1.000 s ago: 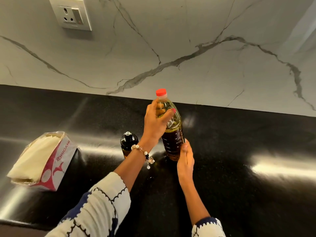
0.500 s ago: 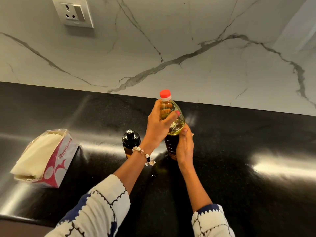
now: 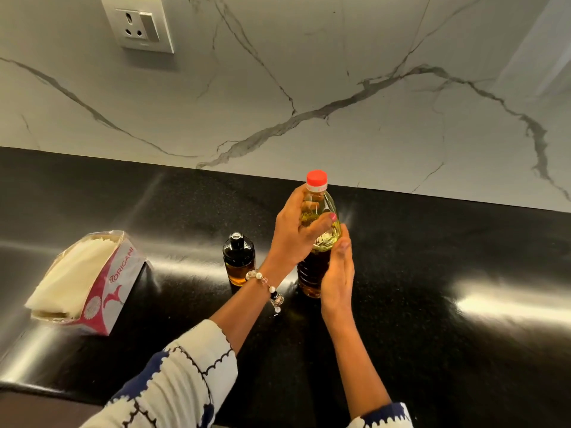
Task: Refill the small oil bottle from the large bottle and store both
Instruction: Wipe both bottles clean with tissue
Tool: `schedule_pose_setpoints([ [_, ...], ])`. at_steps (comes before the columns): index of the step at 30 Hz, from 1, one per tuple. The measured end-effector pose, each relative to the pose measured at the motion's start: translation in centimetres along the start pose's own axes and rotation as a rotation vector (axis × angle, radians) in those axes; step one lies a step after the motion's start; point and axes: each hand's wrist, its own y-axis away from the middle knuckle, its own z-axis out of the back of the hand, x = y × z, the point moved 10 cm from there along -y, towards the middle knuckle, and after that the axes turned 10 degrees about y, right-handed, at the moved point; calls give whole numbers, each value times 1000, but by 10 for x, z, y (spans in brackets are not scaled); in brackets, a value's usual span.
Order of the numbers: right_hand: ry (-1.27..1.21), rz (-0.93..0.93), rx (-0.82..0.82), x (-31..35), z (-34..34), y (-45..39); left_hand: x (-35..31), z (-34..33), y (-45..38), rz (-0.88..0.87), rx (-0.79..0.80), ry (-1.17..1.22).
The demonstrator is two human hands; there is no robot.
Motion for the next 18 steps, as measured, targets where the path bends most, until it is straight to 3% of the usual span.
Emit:
schedule_pose_setpoints([
  [4, -95, 65, 76, 7, 8, -12, -2, -10, 7, 3, 77, -11],
  [8, -142, -97, 124, -44, 14, -3, -5, -27, 12, 8, 153, -62],
  [15, -66, -271, -26, -86, 41, 21, 0, -32, 17, 58, 194, -139],
  [18, -9, -321, -128, -84, 62, 15, -7, -29, 23, 123, 113, -162],
])
